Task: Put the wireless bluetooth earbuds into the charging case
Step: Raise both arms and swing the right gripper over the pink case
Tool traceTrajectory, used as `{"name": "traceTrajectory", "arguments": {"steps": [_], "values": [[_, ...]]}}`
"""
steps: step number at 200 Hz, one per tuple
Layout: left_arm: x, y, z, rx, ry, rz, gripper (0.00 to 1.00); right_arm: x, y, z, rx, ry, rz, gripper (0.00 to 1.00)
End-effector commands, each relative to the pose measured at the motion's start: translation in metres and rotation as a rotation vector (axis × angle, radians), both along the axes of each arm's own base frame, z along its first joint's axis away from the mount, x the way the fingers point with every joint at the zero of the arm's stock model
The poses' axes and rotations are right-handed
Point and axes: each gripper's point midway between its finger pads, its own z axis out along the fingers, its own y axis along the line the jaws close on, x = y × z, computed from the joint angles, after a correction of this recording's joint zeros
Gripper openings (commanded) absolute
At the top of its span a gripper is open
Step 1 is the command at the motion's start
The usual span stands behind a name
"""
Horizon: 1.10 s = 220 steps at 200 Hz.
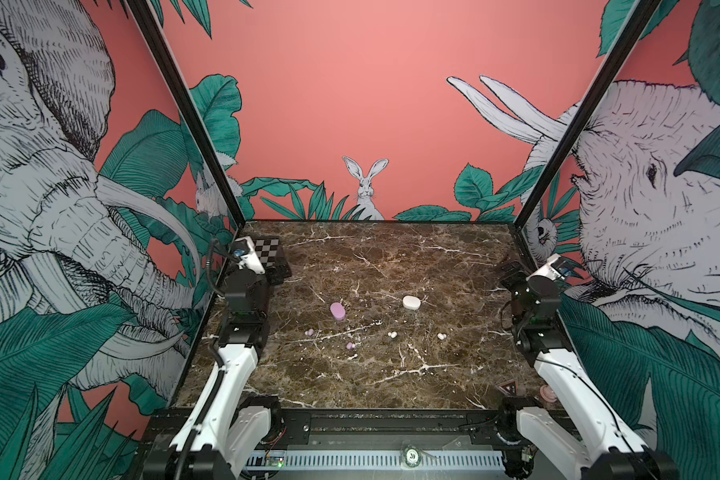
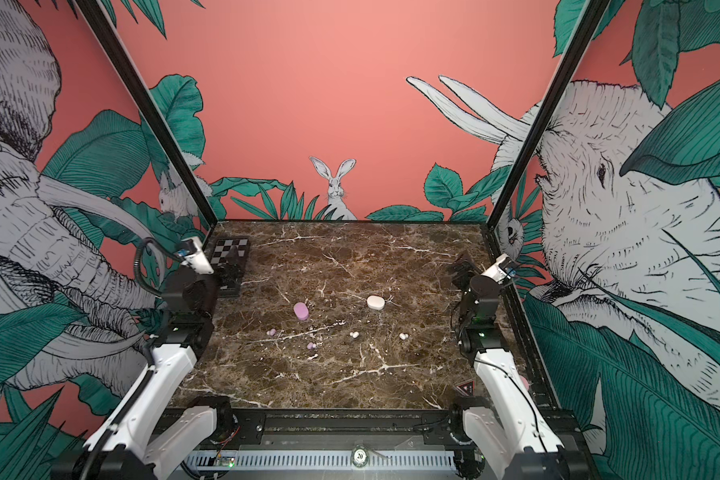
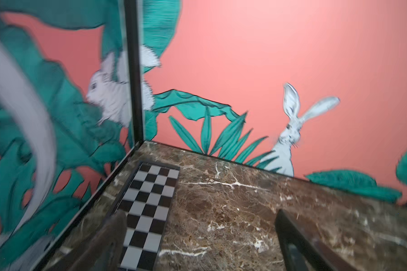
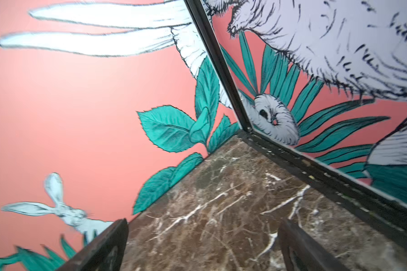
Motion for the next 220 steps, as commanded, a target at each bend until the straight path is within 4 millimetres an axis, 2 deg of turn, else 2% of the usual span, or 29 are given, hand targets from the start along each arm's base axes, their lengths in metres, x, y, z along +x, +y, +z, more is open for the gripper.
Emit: {"name": "traceTrajectory", "arguments": {"steps": [1, 17, 45, 67, 85, 98, 107, 111, 130, 161, 198, 220], "values": [[-0.046, 0.028, -0.044, -0.313, 0.134, 0.239, 0.99, 0.009, 0.048, -0.023, 0.141, 0.130, 0.194, 0.98], [-0.055, 0.018, -0.034, -0.317, 0.087, 0.166, 0.99, 0.008, 0.076, -0.028, 0.125, 0.261, 0.256, 0.98], [-0.062, -0.003, -0.028, -0.248, 0.124, 0.051, 0.99, -0.009, 0.110, -0.042, 0.095, 0.489, 0.240, 0.98], [-0.066, -0.029, -0.027, -0.150, 0.242, -0.111, 0.99, -0.018, 0.157, -0.050, 0.115, 0.610, 0.332, 0.98], [-0.081, -0.019, -0.053, -0.076, 0.485, -0.057, 0.99, -0.022, 0.197, -0.053, 0.095, 0.671, 0.392, 0.98], [-0.087, -0.019, -0.066, -0.004, 0.602, -0.072, 0.99, -0.025, 0.223, -0.056, 0.075, 0.722, 0.421, 0.98], [-0.090, -0.022, -0.074, 0.018, 0.647, -0.089, 0.99, -0.027, 0.243, -0.060, 0.053, 0.759, 0.449, 0.98], [-0.091, -0.023, -0.078, 0.023, 0.664, -0.099, 0.99, -0.025, 0.253, -0.050, 0.058, 0.751, 0.469, 0.98], [-0.101, -0.025, -0.088, 0.078, 0.722, -0.118, 0.99, -0.026, 0.292, -0.055, 0.040, 0.809, 0.513, 0.98], [-0.113, -0.019, -0.096, 0.126, 0.737, -0.083, 0.99, -0.025, 0.358, -0.075, 0.047, 0.889, 0.575, 0.98], [-0.120, -0.009, -0.083, 0.128, 0.670, -0.028, 0.99, -0.033, 0.415, -0.108, 0.094, 1.026, 0.599, 0.98], [-0.121, -0.012, -0.081, 0.116, 0.637, -0.044, 0.99, -0.038, 0.452, -0.115, 0.086, 1.032, 0.640, 0.98]]}}
